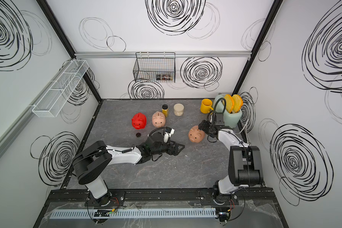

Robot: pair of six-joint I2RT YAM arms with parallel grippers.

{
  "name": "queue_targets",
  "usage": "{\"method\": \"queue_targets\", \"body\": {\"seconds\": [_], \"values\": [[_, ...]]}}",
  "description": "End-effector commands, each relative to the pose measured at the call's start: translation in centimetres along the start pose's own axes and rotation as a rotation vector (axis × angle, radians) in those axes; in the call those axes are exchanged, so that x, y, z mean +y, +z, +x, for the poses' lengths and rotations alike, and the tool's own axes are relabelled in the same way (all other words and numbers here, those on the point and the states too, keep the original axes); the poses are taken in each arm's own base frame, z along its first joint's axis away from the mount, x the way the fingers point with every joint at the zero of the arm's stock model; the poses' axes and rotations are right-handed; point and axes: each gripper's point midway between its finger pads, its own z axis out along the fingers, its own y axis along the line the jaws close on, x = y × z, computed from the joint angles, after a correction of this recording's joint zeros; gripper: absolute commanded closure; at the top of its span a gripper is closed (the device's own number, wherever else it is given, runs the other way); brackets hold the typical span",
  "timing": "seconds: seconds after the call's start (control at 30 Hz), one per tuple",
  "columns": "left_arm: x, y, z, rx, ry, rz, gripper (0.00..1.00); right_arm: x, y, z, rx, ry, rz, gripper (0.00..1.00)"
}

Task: Open piggy banks
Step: Move the piggy bank to the center of the board.

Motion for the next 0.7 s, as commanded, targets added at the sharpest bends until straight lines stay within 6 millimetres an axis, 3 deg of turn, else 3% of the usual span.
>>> {"method": "queue_targets", "body": {"seconds": [0.0, 0.23, 0.4, 0.67], "values": [[0.2, -1.3, -2.0, -0.067, 0.011, 0.003, 0.04, 1.1, 0.6, 1.4, 0.063, -0.041, -0.019, 0.24], [2.3, -3.5, -3.0, -0.096, -0.005, -0.087, 0.04, 2.9, 0.9, 4.5, 0.099, -0.112, 0.039, 0.3], [2.8, -6.1, -3.3, -0.116, -0.01, -0.159, 0.04, 4.2, 0.1, 7.3, 0.112, -0.112, 0.077, 0.3], [3.0, -10.9, -0.1, -0.094, -0.058, -0.244, 0.04, 8.4, -1.5, 13.5, 0.15, -0.061, -0.033, 0.29]]}}
